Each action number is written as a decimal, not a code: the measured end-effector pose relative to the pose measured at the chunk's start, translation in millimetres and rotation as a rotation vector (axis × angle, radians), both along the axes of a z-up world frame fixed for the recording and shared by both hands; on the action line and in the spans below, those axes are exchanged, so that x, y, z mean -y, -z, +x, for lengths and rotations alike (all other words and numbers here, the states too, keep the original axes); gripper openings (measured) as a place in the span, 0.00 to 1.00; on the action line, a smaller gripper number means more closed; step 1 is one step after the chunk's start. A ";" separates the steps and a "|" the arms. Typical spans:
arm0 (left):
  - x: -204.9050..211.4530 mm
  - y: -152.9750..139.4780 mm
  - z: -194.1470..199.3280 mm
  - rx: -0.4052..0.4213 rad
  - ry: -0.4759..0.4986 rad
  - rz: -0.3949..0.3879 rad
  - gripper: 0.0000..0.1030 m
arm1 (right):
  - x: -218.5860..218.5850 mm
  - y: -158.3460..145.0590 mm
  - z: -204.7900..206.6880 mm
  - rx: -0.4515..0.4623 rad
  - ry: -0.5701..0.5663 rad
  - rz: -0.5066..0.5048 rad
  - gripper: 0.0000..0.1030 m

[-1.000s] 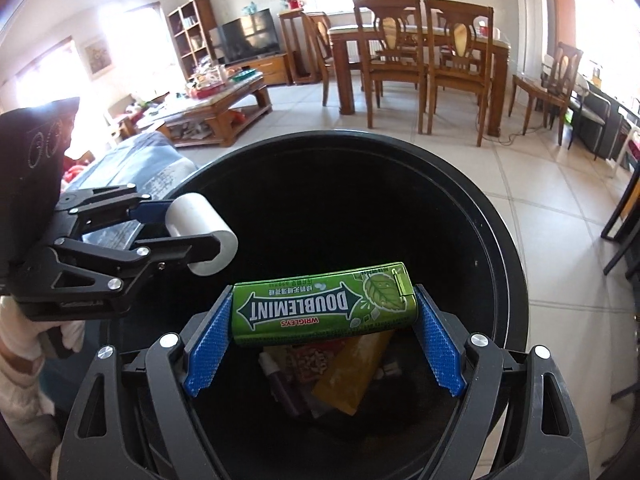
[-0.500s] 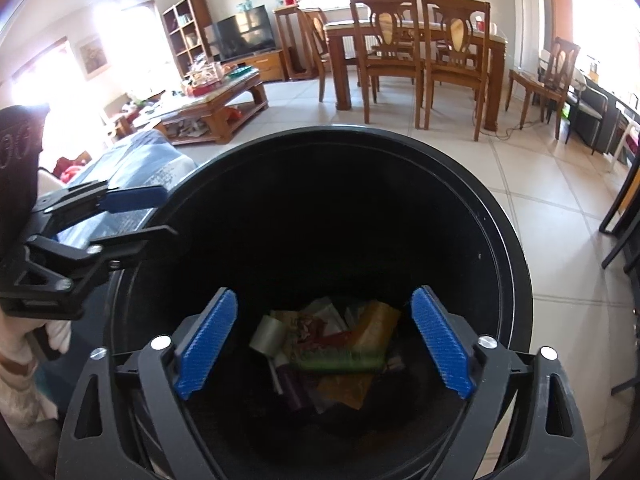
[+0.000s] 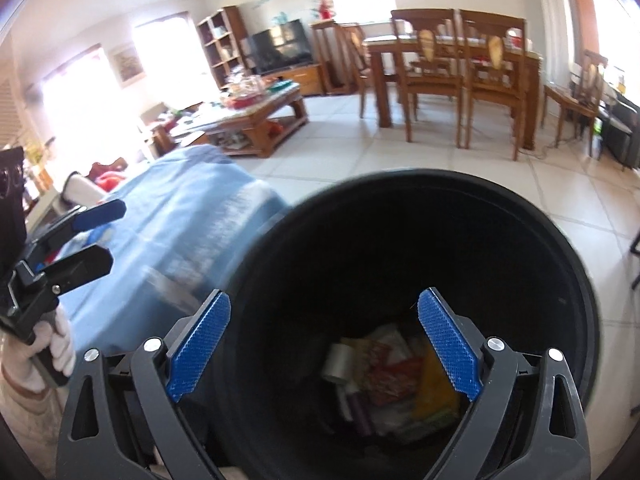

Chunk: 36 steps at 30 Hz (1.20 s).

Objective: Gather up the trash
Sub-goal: 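Move both tools back from the bin to the table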

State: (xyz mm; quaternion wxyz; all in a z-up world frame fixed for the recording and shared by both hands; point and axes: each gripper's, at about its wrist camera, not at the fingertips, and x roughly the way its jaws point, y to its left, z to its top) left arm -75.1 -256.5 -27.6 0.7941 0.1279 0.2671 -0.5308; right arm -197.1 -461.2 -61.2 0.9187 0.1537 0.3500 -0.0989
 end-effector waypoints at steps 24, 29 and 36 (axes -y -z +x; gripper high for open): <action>-213.3 20.2 138.6 -0.201 -0.567 0.067 0.95 | -185.2 -15.3 149.4 0.002 -0.411 -0.116 0.89; -237.3 29.8 159.5 -0.215 -0.660 0.136 0.95 | -209.4 -12.6 170.2 -0.004 -0.462 -0.100 0.89; -252.0 42.3 177.9 -0.242 -0.669 0.214 0.94 | -233.3 -14.2 195.3 -0.012 -0.519 -0.094 0.89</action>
